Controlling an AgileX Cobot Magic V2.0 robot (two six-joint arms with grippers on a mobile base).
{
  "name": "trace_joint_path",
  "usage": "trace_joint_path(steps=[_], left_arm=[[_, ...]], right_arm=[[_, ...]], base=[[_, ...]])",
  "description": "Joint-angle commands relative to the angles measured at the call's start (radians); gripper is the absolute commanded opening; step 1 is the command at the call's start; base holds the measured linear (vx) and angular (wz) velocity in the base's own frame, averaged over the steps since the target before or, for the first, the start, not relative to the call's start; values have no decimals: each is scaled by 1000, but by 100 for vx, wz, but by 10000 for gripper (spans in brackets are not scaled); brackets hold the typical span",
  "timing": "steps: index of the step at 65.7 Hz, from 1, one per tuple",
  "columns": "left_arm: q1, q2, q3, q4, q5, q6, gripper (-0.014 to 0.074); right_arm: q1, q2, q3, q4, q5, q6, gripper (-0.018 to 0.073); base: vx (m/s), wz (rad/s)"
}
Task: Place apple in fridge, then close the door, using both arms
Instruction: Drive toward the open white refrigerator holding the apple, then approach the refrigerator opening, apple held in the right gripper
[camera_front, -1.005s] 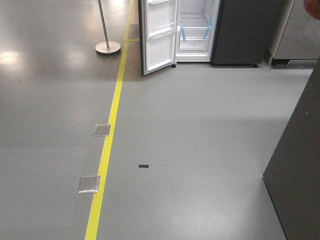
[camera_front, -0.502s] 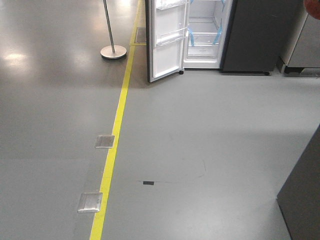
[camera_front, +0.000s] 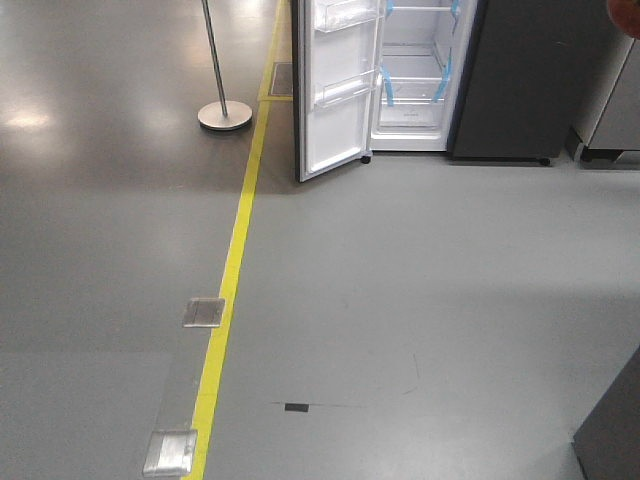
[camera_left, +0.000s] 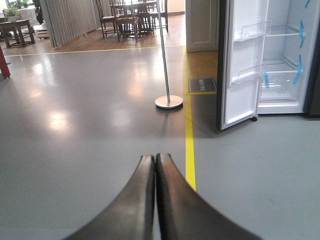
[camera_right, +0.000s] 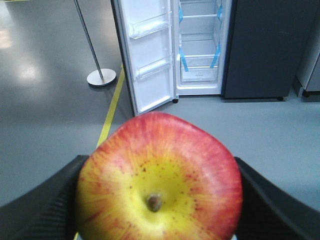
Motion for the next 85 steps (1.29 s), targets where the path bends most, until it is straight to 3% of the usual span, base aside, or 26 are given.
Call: trace_joint_path(steps=[1,85], left_arm=[[-5,-15,-17,-9,-67,1,-6],[-5,-15,-17,-9,-67,1,-6]], right_arm=[[-2,-28,-32,-3,-82,-9,196],[-2,-28,-32,-3,-82,-9,196]], base=[[27,-6],[28,-4]])
